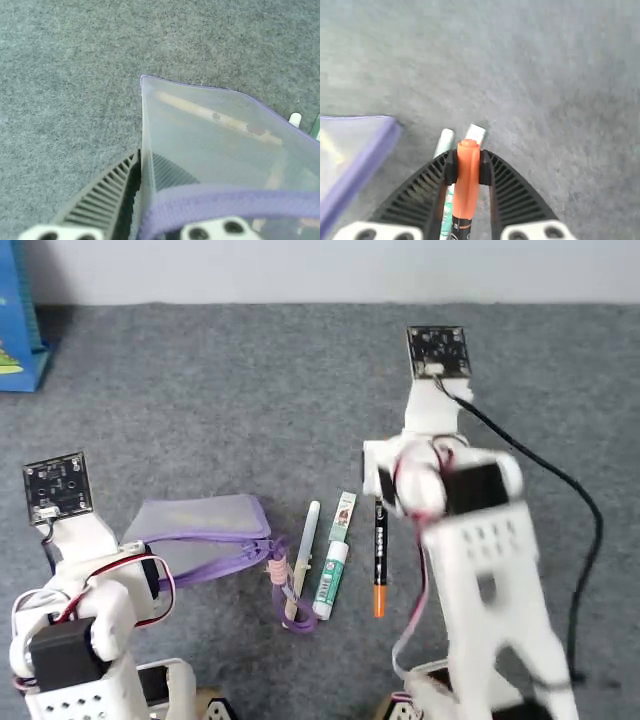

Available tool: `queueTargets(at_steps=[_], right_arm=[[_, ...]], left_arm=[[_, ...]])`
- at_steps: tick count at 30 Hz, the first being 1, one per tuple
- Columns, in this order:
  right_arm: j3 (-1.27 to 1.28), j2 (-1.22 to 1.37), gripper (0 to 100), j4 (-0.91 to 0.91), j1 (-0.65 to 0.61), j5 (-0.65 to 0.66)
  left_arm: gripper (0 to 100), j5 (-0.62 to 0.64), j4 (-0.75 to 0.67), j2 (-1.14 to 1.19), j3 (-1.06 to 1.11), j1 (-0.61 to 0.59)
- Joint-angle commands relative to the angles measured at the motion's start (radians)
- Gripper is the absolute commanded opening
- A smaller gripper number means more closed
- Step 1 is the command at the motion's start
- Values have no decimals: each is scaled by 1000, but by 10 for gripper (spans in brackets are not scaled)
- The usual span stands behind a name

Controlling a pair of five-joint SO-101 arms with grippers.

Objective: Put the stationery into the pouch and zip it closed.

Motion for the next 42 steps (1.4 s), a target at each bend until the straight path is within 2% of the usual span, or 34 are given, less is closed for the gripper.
queueTargets(at_steps=[1, 9, 12, 26, 32, 37, 42], right_arm=[[-38, -200, 7, 10, -68, 15], [-38, -483, 7, -5, -303, 11], [-15, -558, 7, -62, -369, 9], [476, -970, 7, -690, -521, 12], [644, -1004, 7, -975, -607, 12], [801, -1004, 7, -1239, -607, 12], [914, -1004, 7, -1429, -607, 12]], left_arm=[[13, 6, 2, 21, -7, 0], [13, 6, 2, 21, -8, 0], [13, 6, 2, 21, -8, 0], [13, 8, 2, 21, -8, -5], [13, 8, 2, 21, -8, -2], [13, 8, 2, 21, -8, -3], [13, 8, 2, 21, -8, -3]])
